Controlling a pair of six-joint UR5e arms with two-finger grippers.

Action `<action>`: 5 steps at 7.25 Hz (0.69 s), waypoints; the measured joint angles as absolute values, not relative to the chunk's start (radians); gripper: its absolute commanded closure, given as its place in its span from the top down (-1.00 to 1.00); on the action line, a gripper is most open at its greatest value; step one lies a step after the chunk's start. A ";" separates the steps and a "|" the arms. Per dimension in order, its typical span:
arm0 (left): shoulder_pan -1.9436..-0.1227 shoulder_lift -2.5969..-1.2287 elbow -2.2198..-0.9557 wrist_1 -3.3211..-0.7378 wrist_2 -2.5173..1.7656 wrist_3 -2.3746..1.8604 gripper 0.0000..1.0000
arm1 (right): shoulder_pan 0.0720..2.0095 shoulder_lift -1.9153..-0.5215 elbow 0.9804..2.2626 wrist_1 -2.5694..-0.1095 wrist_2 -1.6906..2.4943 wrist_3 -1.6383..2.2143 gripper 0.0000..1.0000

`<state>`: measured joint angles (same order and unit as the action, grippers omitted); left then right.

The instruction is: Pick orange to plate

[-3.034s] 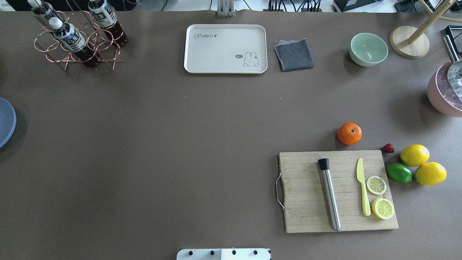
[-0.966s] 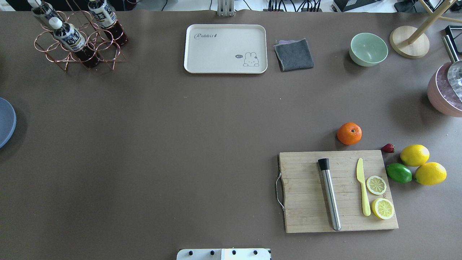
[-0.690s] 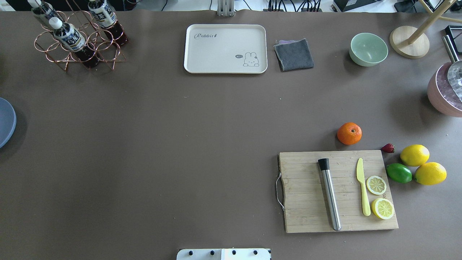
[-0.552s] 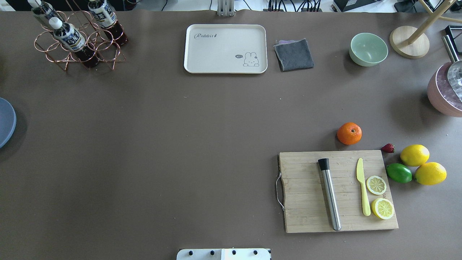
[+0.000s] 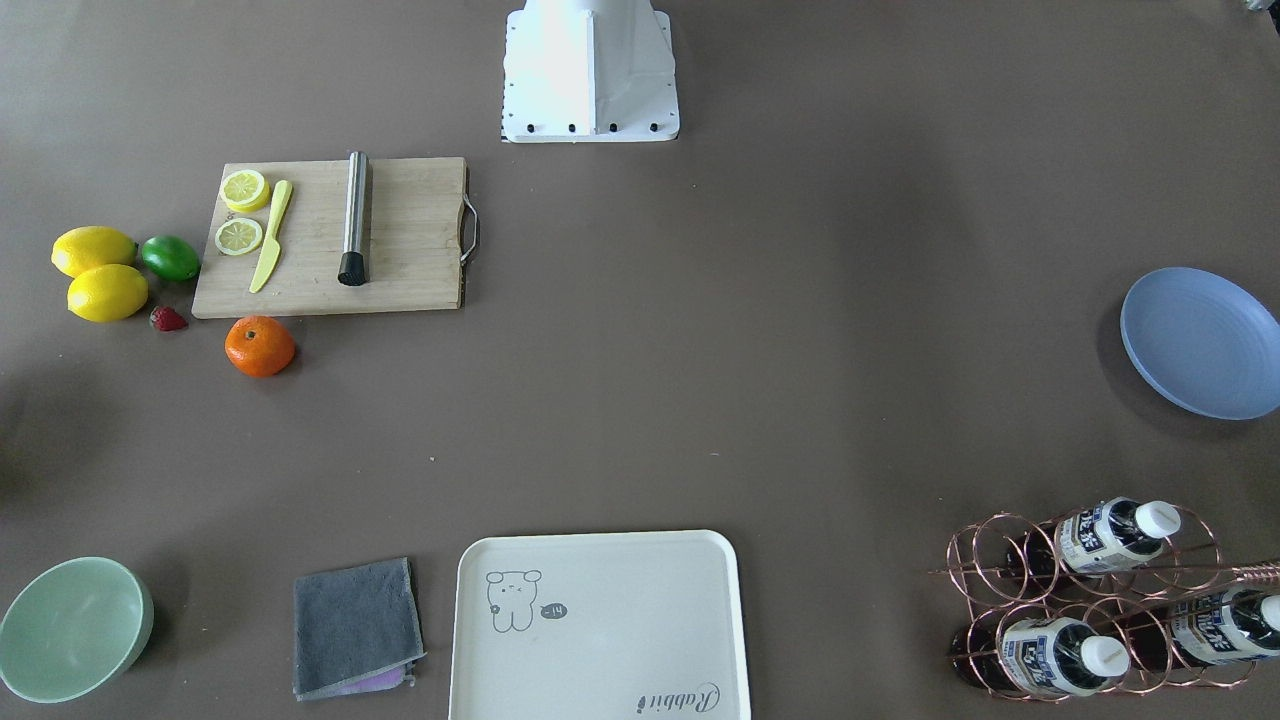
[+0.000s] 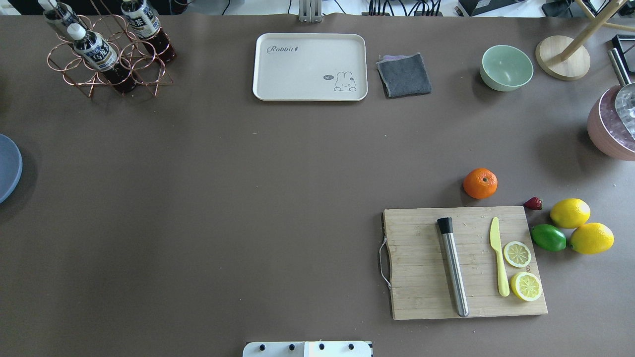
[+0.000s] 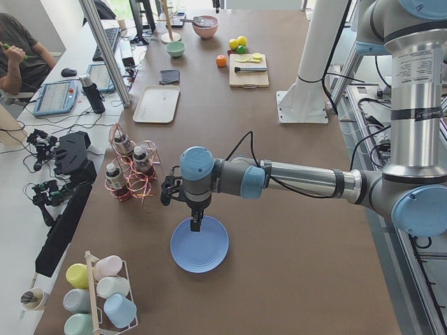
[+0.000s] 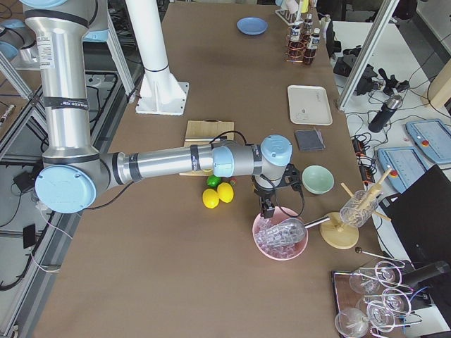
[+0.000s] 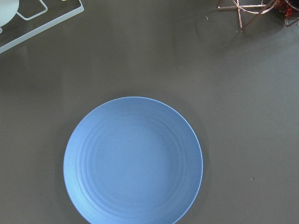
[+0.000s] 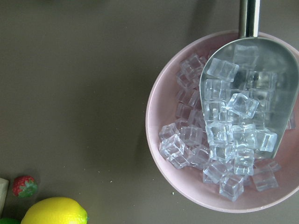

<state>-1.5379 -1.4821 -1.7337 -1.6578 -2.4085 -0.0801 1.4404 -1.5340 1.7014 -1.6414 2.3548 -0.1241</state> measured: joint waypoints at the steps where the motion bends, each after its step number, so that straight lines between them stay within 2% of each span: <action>1: -1.537 -1.484 -1.659 -1.736 -2.408 -0.071 0.93 | 1.432 -1.534 1.702 -1.641 2.355 -0.114 1.00; 3: -1.523 -1.516 -1.413 -1.988 -2.404 -0.070 0.93 | 1.409 -1.533 1.707 -1.639 2.368 -0.094 1.00; 5: -1.492 -1.556 -1.257 -2.099 -2.401 -0.071 0.92 | 1.389 -1.533 1.714 -1.637 2.386 -0.096 1.00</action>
